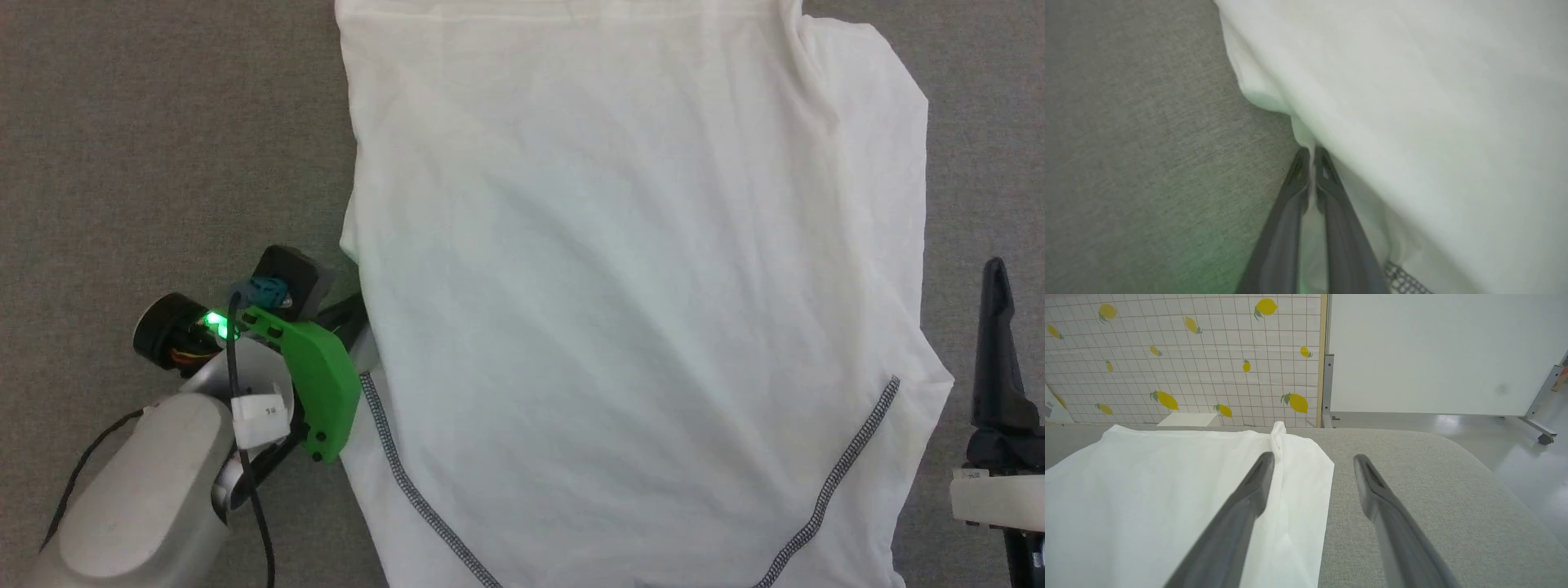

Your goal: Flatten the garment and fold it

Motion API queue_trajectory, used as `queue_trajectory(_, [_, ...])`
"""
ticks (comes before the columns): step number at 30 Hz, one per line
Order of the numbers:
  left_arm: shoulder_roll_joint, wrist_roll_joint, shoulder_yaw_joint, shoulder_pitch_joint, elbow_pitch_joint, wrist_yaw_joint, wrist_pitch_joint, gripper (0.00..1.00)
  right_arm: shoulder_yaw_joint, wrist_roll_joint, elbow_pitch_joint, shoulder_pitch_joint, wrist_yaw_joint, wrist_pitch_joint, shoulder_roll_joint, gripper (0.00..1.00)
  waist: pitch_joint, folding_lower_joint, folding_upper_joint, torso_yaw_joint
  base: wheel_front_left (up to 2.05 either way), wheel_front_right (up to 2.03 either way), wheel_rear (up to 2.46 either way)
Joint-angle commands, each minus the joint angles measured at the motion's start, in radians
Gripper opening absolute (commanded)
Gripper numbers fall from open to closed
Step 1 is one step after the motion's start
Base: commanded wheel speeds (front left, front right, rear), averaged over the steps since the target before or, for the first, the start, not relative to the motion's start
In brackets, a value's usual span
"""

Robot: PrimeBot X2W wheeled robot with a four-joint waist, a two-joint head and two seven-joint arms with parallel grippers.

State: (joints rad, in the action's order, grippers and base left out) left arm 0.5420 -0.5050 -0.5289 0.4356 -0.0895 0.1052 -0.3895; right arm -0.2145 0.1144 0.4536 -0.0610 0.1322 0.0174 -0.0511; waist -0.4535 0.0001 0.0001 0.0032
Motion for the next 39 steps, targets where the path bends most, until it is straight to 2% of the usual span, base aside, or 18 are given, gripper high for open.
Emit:
queue_trajectory(1, [-0.006,-0.011,-0.043,-0.027,-0.045,0.010,-0.031,0.00,0.002,-0.009,0.000,0.018,-0.002,-0.003,0.001,1.00,-0.003,-0.0001,-0.0001,0.002,0.00,0.00,0.00])
queue_trajectory(5, [-0.014,-0.018,-0.034,-0.005,-0.054,0.012,0.020,0.00,-0.001,-0.010,-0.010,0.020,-0.002,-0.005,0.001,1.00,0.009,-0.0001,-0.0001,0.009,0.00,0.00,0.00])
queue_trajectory(9, [-0.015,-0.011,-0.004,0.002,-0.064,-0.009,0.088,0.00,0.002,-0.009,-0.022,0.014,-0.002,-0.003,0.001,1.00,0.043,-0.0001,-0.0001,0.019,0.00,0.00,0.00])
queue_trajectory(13, [-0.010,-0.016,0.059,-0.020,-0.051,-0.066,0.180,0.00,0.006,-0.005,-0.035,0.003,-0.002,-0.003,0.001,1.00,0.086,-0.0001,-0.0001,0.031,0.00,0.00,0.00])
queue_trajectory(23, [-0.025,-0.124,0.274,-0.288,0.082,-0.298,0.323,0.00,0.005,0.011,-0.056,-0.039,-0.002,-0.009,0.001,1.00,0.167,-0.0001,-0.0001,0.074,0.00,0.00,0.00])
queue_trajectory(26, [-0.053,-0.162,0.346,-0.416,0.120,-0.386,0.363,0.00,0.007,0.015,-0.059,-0.049,-0.002,-0.012,0.001,1.00,0.179,-0.0001,-0.0001,0.088,0.00,0.00,0.00])
queue_trajectory(28, [-0.077,-0.186,0.376,-0.484,0.136,-0.421,0.383,0.00,0.008,0.015,-0.058,-0.054,-0.002,-0.014,0.001,1.00,0.181,-0.0001,-0.0001,0.096,0.00,0.00,0.00])
queue_trajectory(34, [-0.151,-0.234,0.391,-0.617,0.132,-0.486,0.388,0.00,0.013,0.012,-0.054,-0.059,-0.002,-0.023,0.001,1.00,0.175,-0.0001,-0.0001,0.116,0.00,0.00,0.00])
queue_trajectory(36, [-0.168,-0.237,0.368,-0.631,0.134,-0.486,0.379,0.00,0.012,0.012,-0.052,-0.058,-0.002,-0.025,0.001,1.00,0.170,-0.0001,-0.0001,0.122,0.00,0.00,0.00])
queue_trajectory(39, [-0.181,-0.237,0.331,-0.613,0.130,-0.463,0.367,0.00,0.011,0.008,-0.048,-0.054,-0.002,-0.030,0.001,1.00,0.162,-0.0001,-0.0001,0.130,0.00,0.00,0.00])
